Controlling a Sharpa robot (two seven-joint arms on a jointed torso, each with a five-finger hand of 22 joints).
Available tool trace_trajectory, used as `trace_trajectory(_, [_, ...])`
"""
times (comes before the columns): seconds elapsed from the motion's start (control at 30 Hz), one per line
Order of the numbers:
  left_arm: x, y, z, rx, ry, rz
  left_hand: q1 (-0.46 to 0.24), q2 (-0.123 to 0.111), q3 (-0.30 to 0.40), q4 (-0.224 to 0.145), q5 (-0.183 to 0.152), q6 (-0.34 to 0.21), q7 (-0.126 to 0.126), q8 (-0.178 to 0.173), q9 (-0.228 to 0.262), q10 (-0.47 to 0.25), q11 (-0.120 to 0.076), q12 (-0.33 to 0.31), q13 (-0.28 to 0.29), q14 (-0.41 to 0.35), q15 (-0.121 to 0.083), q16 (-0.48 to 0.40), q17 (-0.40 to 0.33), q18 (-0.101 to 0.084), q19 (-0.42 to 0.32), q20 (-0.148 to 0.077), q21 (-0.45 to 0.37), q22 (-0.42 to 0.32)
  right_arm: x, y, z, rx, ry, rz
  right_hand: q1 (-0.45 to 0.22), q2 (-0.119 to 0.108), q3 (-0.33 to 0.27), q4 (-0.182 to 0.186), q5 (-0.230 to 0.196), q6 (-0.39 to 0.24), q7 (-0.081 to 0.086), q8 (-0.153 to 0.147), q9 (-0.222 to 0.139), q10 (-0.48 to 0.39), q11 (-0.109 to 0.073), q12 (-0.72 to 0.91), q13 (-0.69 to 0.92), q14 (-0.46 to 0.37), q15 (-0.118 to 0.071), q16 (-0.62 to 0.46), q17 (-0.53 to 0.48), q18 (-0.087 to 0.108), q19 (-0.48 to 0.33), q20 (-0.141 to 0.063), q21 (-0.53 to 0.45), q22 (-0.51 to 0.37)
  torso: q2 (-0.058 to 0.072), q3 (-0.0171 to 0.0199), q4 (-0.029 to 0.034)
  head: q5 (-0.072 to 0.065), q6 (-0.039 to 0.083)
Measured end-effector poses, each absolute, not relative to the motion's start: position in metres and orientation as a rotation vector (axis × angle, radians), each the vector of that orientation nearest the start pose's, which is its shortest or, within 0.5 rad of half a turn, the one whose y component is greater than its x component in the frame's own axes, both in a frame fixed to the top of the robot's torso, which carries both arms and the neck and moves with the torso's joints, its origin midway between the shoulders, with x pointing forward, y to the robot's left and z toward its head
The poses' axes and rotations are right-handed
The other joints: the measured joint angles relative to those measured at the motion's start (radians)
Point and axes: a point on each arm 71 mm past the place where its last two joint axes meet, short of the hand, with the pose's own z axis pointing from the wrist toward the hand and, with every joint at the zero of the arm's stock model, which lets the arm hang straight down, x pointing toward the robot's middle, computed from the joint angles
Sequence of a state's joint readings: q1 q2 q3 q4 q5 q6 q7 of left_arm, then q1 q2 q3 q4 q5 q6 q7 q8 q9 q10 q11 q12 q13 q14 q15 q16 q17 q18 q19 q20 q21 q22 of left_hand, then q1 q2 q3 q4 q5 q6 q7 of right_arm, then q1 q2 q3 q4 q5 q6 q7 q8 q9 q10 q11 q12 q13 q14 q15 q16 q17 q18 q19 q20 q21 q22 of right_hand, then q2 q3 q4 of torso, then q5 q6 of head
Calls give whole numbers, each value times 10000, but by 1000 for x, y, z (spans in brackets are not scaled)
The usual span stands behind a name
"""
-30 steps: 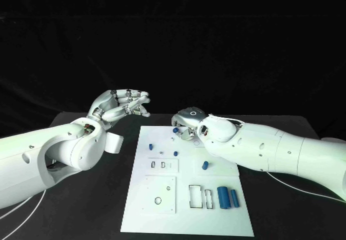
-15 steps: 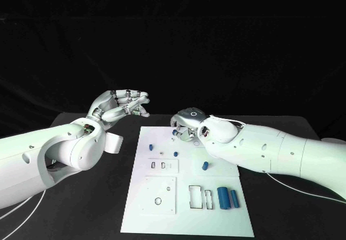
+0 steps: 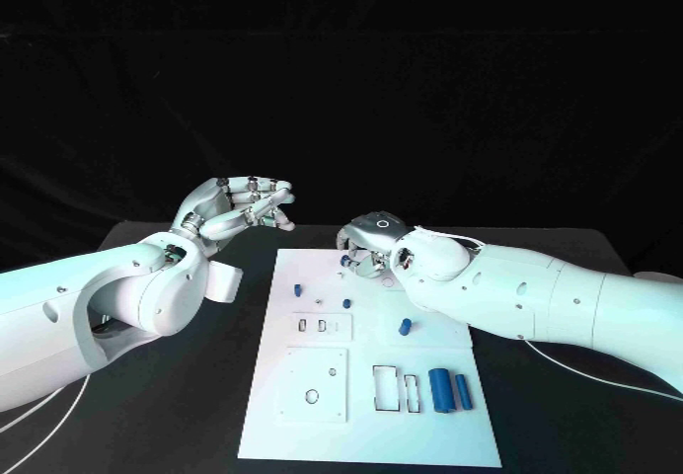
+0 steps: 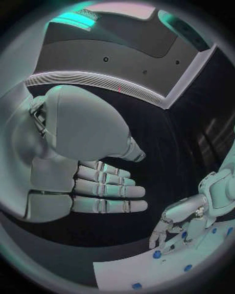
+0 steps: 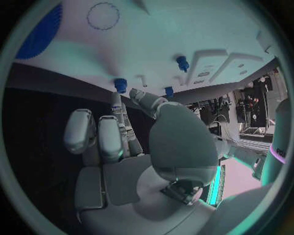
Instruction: Assemble the parts on the task board
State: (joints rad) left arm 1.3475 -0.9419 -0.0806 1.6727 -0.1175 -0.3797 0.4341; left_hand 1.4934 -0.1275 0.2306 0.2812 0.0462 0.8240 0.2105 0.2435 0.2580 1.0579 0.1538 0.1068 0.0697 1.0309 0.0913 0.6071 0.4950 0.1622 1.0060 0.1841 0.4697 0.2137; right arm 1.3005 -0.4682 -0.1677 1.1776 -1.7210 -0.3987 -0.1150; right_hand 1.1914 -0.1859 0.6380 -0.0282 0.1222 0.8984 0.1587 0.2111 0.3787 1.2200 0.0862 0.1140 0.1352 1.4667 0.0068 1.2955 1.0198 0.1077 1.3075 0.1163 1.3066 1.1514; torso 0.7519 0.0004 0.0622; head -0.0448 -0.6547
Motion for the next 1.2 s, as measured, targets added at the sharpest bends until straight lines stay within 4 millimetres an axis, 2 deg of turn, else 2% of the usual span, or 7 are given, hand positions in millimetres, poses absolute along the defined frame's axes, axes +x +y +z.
trace_trajectory(0.33, [478,217,-108,-8502,13282,-15495,0,0,0,0,0,0,0,0,0,0,0,1,0,0,0,0,0,0,0,0,0,0,526,-135,-172,-4473,14652,5113,77,-191,-55,31,81,93,92,0,78,143,22,36,80,0,0,-137,-280,2,-115,-34,-193,-217,-35,-6,-24,-136,104])
trace_trajectory(0.47, [478,219,-108,-8534,13265,-15452,0,0,0,0,0,0,0,0,0,0,0,1,0,0,0,0,6,-1,0,0,0,0,520,-164,-159,-3588,15010,5241,48,-585,-772,-25,1044,28,-74,137,243,1269,-259,1178,971,-15,-204,-138,-230,2,-195,-168,-234,-202,-69,-21,-79,-175,147])
trace_trajectory(0.53, [478,221,-108,-8553,13257,-15429,0,0,0,0,0,0,0,0,0,0,0,1,0,0,0,0,7,-1,0,0,0,0,518,-183,-153,-2947,15398,5230,38,-593,-1397,17,1294,-332,-180,413,510,1127,-380,2484,2304,-2,-323,219,314,1,-19,-344,-204,-14,-96,-33,-116,-190,161])
trace_trajectory(0.63, [478,221,-108,-8569,13255,-15422,0,0,0,0,0,0,0,1,0,0,0,2,0,0,0,0,8,0,0,0,0,0,516,-207,-150,-2050,16065,5138,138,-518,-1957,179,1414,-1076,-234,1042,1023,1307,-379,7501,7536,7,-305,1172,1931,-156,294,-286,61,422,-137,-40,-166,-198,175])
trace_trajectory(0.73, [478,221,-108,-8584,13250,-15410,0,0,0,0,0,0,0,1,0,0,0,2,0,0,0,0,7,-1,0,0,0,0,514,-222,-150,-1440,16607,5087,136,-400,-2200,422,1432,-1687,-67,1684,1448,1726,-243,11223,10872,-37,-244,1867,2817,-158,609,-209,352,908,-174,-44,-214,-200,189])
trace_trajectory(0.97, [479,222,-109,-8610,13255,-15399,0,0,0,0,0,0,0,1,0,0,0,2,0,-36,-36,0,6,-1,0,0,0,0,516,-241,-156,-618,17303,4891,177,-316,-2275,496,1471,-2251,72,2302,1730,2436,-110,13375,11731,-2,-68,2467,2888,-437,1143,-74,964,1567,-233,-26,-306,-144,193])
trace_trajectory(1.2, [479,221,-109,-8621,13266,-15406,0,0,0,0,0,0,0,1,0,0,0,3,0,-36,-36,0,6,-1,0,0,0,0,521,-238,-170,-387,17604,4843,260,-233,-2297,518,1471,-2590,129,2447,1747,2471,-75,13895,11731,-7,-1,2581,2887,-464,1518,-15,1398,1567,-240,23,-325,-97,140])
